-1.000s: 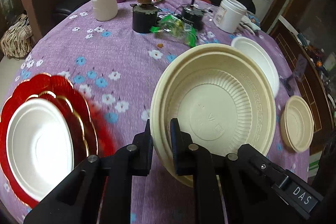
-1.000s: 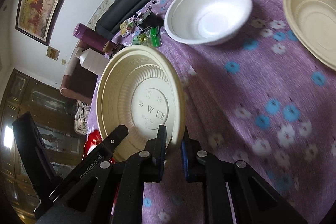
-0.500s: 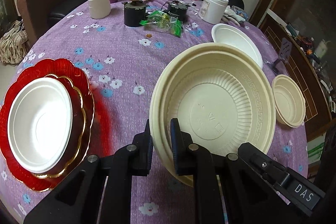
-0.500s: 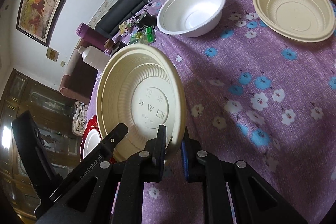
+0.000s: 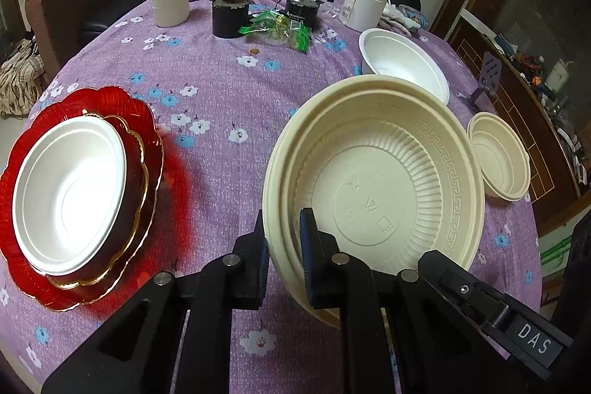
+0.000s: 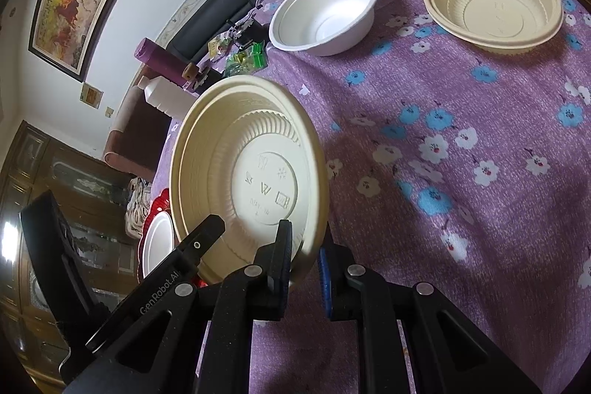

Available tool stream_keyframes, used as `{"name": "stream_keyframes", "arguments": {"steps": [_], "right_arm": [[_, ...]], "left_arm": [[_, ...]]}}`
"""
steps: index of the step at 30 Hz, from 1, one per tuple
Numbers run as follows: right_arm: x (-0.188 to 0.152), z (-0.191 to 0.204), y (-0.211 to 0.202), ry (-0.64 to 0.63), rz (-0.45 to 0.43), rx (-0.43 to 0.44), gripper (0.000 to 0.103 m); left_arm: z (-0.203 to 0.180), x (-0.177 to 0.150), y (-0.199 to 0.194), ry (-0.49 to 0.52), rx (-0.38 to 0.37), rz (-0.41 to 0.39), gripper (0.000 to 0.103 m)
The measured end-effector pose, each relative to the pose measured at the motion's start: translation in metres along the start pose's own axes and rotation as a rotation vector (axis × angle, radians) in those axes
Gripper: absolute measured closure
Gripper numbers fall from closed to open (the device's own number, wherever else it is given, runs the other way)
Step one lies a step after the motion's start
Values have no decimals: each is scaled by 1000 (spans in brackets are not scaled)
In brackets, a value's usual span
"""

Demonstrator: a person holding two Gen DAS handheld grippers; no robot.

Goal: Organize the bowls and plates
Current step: 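Lift the cream plastic bowl and carry it toward the red plate stack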

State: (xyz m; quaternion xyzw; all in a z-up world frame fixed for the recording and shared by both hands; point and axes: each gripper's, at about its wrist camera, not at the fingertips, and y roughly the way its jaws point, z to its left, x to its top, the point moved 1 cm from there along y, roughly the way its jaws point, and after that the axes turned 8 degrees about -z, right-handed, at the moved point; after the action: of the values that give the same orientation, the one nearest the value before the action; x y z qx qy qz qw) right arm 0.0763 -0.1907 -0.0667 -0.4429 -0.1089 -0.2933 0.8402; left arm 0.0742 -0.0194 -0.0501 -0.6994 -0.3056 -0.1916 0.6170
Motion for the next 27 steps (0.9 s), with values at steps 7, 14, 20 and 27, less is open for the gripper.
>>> {"name": "stream_keyframes", "arguments": {"steps": [7,14,20,27], "right_arm": [[-2,1,-1,-5,0,-3,90],[-5,1,1,-7,5,-2,90],[-5,2,4,-13,13,-1,90],[-6,5,6,-23,18,1,90]], "left_arm": [[1,-4,-2,3,0,2,90],[3,-8,-3,7,0,6,89],[5,-10,-5,7,3,8,89],[9,-13,-8,6,4,8,89]]}}
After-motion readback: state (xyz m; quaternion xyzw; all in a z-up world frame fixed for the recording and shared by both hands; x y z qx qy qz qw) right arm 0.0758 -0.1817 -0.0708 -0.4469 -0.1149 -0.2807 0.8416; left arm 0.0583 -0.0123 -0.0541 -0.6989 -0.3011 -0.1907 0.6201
